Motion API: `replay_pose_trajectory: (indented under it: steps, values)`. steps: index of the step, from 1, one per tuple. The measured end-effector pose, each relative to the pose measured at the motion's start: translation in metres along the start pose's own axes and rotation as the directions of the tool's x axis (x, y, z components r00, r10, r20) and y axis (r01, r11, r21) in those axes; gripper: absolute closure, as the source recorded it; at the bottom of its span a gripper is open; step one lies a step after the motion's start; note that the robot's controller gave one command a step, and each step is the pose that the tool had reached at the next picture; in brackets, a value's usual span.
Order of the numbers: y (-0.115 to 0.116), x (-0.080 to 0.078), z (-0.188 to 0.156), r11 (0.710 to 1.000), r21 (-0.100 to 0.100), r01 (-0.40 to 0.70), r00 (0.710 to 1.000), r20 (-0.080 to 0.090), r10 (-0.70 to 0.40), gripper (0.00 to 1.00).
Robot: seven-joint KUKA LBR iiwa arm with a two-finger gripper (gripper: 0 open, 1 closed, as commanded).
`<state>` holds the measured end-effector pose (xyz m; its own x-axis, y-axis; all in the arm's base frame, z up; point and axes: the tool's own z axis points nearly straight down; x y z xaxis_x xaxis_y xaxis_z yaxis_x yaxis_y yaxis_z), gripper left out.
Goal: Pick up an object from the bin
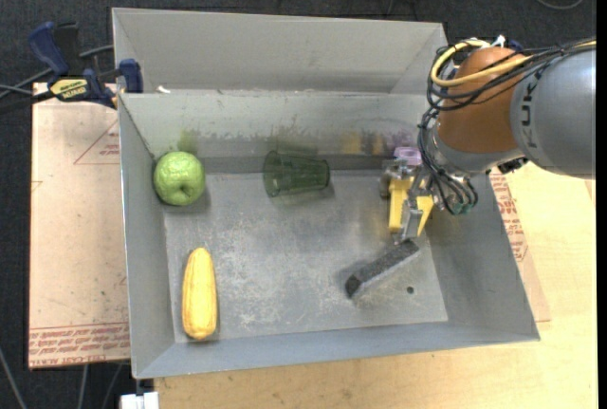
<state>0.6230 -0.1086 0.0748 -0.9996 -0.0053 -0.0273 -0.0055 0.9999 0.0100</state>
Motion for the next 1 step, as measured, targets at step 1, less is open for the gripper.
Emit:
replay_pose_trajectory:
  steps: [1]
  values:
    - [0.0001, 0.0000, 0.0000, 1.000, 0.000, 0.000, 1.000, 0.000, 0.000, 1.00]
